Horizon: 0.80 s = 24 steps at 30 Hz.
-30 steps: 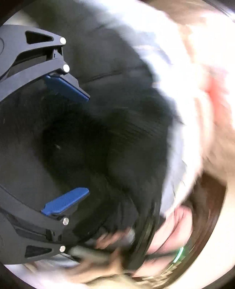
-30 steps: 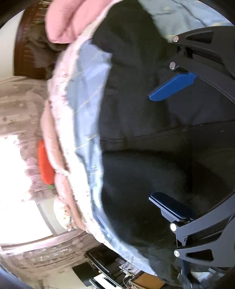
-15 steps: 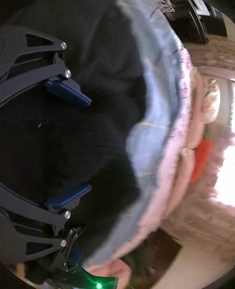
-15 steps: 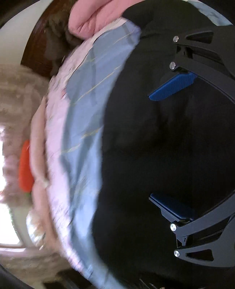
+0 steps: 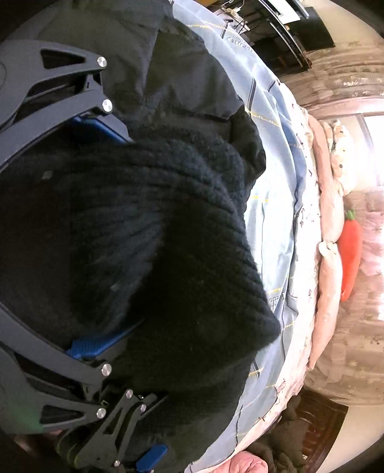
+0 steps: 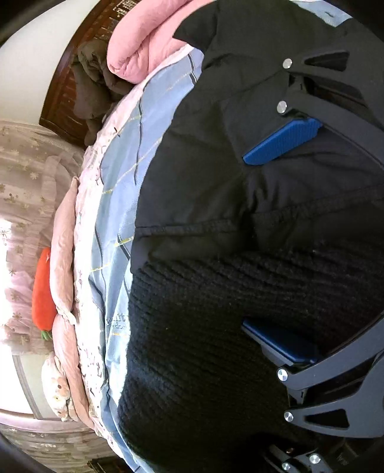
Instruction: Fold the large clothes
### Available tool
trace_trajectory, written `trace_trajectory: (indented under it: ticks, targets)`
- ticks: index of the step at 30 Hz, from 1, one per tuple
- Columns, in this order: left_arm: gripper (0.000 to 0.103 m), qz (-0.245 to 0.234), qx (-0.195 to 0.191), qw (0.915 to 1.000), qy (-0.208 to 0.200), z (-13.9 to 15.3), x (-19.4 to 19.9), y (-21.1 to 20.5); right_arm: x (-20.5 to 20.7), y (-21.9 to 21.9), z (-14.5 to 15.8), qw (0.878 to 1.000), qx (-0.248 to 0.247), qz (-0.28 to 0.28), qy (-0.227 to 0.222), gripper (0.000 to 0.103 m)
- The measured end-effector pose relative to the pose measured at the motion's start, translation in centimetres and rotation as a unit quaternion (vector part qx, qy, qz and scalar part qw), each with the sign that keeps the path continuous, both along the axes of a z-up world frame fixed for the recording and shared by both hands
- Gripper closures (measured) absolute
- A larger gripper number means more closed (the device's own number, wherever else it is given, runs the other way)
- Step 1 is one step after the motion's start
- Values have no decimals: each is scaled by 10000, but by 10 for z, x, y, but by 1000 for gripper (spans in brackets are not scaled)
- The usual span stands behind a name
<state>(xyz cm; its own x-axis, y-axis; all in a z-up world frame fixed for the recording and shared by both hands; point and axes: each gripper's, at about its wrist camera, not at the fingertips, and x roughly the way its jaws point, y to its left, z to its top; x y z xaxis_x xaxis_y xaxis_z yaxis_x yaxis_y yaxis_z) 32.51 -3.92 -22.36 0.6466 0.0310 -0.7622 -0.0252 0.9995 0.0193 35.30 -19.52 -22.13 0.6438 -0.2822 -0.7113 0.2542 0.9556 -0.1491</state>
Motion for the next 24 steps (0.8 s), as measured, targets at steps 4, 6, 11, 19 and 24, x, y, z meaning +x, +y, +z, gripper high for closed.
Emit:
trace_trajectory:
  ticks: [4, 6, 11, 19, 24]
  targets:
    - [2, 94, -292, 9958, -863, 74, -56, 39, -50, 13, 50, 9985, -181, -180, -478, 1]
    - [2, 536, -798, 9846, -1462, 115, -94, 91, -86, 25, 76, 9947, 265, 120, -984, 1]
    - [2, 2236, -2240, 9327, -1729, 114, -189, 258, -122, 84, 87, 9854, 912, 1216, -762, 1]
    - [2, 4355, -3401, 8250, -1186, -13, -301, 438, -142, 152, 12, 9819, -261, 1877, -11, 1]
    - [2, 4524, -3479, 8068, -1526, -15, -290, 480, -146, 147, 11, 9822, -201, 1859, -190, 1]
